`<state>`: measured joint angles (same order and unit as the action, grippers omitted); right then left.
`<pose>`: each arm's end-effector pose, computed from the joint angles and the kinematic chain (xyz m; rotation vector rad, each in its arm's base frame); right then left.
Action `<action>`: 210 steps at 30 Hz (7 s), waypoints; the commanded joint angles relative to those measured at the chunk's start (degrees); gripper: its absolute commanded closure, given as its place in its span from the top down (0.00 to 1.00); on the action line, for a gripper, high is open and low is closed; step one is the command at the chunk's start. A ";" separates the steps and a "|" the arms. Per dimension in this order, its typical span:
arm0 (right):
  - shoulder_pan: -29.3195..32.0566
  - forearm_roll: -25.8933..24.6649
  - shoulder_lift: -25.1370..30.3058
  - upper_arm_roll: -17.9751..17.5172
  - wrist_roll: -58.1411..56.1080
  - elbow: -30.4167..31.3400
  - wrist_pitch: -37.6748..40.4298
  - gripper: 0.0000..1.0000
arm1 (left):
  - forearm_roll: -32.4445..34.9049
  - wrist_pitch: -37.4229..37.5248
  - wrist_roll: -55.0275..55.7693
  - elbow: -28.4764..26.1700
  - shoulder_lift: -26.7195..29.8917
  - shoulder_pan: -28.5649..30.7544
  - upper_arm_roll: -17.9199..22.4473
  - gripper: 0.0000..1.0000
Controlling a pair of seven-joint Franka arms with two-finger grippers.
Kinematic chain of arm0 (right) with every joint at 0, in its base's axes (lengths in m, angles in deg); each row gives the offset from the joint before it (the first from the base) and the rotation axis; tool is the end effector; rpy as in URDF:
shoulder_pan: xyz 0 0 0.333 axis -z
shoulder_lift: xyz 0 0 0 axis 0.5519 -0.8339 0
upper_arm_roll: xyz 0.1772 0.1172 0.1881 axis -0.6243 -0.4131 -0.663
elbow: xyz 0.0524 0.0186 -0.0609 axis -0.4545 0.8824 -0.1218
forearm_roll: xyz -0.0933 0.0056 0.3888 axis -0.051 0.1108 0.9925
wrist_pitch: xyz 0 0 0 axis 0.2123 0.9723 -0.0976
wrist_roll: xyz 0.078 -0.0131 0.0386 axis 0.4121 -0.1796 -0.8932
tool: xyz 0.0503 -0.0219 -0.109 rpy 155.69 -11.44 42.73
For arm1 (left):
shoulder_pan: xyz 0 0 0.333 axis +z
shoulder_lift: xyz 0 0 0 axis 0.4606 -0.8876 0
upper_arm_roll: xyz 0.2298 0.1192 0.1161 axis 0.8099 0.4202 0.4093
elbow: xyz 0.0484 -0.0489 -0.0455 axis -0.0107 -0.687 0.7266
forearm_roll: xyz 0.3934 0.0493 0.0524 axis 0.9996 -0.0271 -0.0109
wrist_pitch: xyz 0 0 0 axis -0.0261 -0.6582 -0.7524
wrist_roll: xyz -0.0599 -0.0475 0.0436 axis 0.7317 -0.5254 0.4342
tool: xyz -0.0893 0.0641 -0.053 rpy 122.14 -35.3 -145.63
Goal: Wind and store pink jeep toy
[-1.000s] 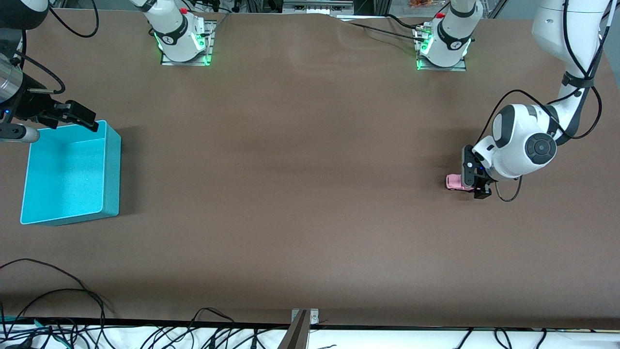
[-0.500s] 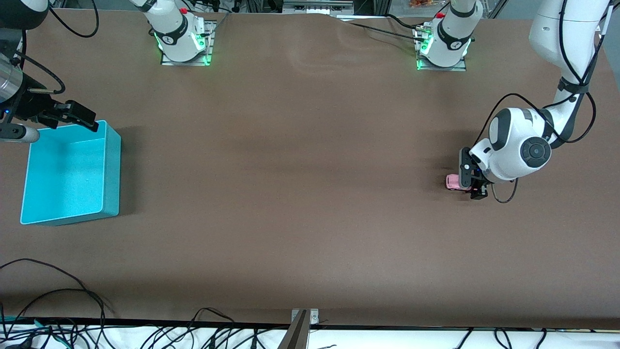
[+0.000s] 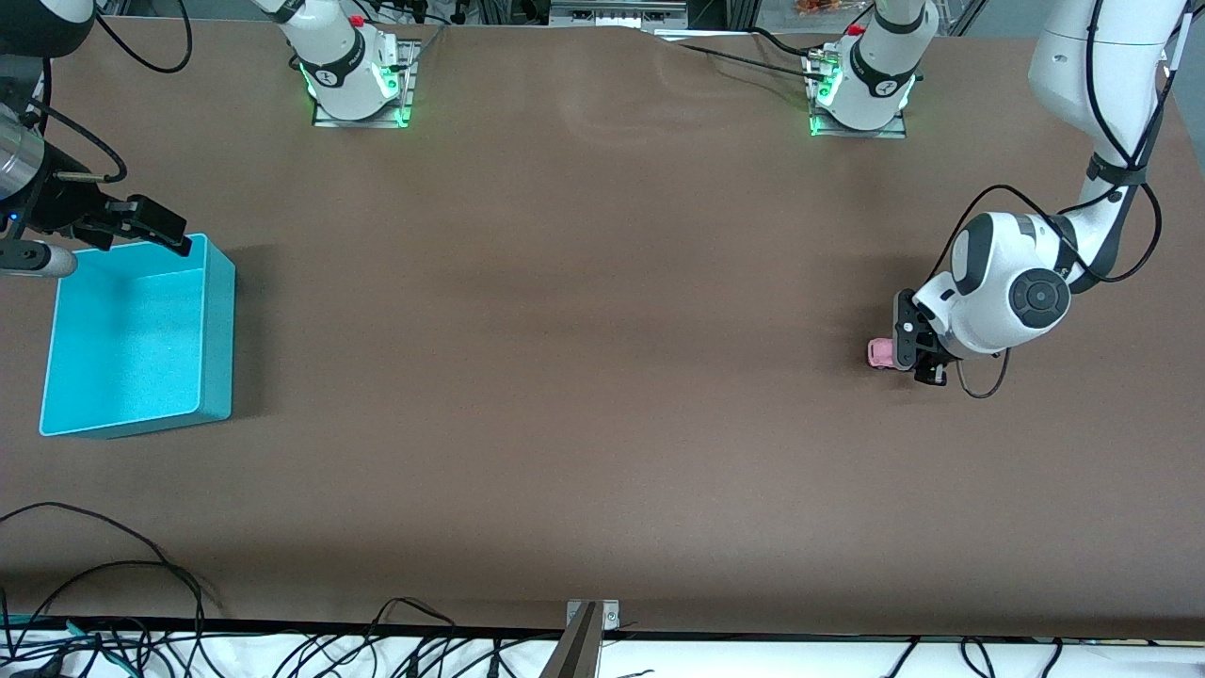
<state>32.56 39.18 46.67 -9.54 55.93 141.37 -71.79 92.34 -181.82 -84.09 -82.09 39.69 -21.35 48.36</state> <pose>0.5731 0.0108 0.5349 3.1356 -0.0967 -0.0450 0.5625 0.0158 0.1447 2.0958 -2.2788 -0.1639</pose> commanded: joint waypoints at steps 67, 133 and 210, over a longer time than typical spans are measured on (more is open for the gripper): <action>0.05 0.25 0.04 0.00 -0.53 -0.95 0.67 1.00 | 4.03 1.28 -26.61 14.36 -10.24 29.70 0.03 1.00; 0.05 0.25 0.04 0.00 -0.53 -0.95 0.84 1.00 | 1.83 57.89 46.59 40.64 8.30 29.00 -25.28 1.00; -0.12 -0.72 -1.01 -1.06 0.79 -0.78 0.58 1.00 | -10.74 55.25 86.33 26.22 29.31 -12.40 6.27 1.00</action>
<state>32.47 39.01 46.28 -10.37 56.05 141.37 -71.74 83.38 -125.88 1.70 -54.96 67.76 -31.45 51.99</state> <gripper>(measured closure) 0.000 0.000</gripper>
